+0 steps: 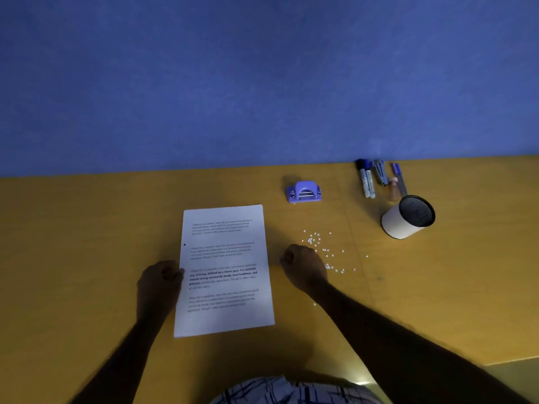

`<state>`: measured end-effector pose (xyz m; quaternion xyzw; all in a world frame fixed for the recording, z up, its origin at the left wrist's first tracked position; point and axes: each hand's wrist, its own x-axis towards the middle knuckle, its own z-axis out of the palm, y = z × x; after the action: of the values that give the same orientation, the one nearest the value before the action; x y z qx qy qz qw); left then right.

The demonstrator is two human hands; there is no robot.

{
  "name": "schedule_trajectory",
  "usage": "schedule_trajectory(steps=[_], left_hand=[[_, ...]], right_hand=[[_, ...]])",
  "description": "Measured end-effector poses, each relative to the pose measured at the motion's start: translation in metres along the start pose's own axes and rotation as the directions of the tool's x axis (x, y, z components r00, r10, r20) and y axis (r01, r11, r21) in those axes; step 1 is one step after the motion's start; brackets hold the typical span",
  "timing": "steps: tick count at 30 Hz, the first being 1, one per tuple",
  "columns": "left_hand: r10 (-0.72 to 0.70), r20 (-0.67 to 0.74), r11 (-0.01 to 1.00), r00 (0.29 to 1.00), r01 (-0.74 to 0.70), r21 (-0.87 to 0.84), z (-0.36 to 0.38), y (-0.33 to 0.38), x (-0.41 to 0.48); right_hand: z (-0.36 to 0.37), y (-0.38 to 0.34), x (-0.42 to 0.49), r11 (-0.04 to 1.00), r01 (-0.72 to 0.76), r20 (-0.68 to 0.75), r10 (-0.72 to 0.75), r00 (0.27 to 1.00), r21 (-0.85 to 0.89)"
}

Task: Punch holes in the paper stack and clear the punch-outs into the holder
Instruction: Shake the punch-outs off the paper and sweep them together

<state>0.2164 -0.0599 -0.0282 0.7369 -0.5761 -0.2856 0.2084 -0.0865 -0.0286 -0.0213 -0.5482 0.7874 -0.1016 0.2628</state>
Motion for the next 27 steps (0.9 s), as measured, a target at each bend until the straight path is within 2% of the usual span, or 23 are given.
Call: schedule_trajectory(steps=[2,5,12,16,27], left_hand=[[0.009,-0.014,1.000,1.000,-0.009,-0.005,0.004,0.006,-0.001],[0.104,-0.016,0.994,0.994,-0.105,-0.035,0.016,0.019,0.000],[0.336,0.114,0.942,0.935,-0.330,-0.067,0.060,0.078,0.000],[0.430,0.167,0.903,0.887,-0.427,-0.051,0.084,0.102,0.002],[0.398,0.192,0.915,0.897,-0.402,-0.023,0.101,0.118,-0.001]], right_hand=[[-0.010,0.008,0.012,0.996,0.064,-0.040,-0.067,0.997,-0.059],[-0.020,0.021,0.034,0.991,0.087,-0.056,-0.093,0.994,-0.104],[-0.037,0.035,0.081,0.927,0.187,-0.030,-0.208,0.978,-0.326],[-0.033,0.036,0.094,0.906,0.179,-0.043,-0.211,0.977,-0.383],[-0.022,0.042,0.107,0.867,0.208,-0.037,-0.251,0.967,-0.452]])
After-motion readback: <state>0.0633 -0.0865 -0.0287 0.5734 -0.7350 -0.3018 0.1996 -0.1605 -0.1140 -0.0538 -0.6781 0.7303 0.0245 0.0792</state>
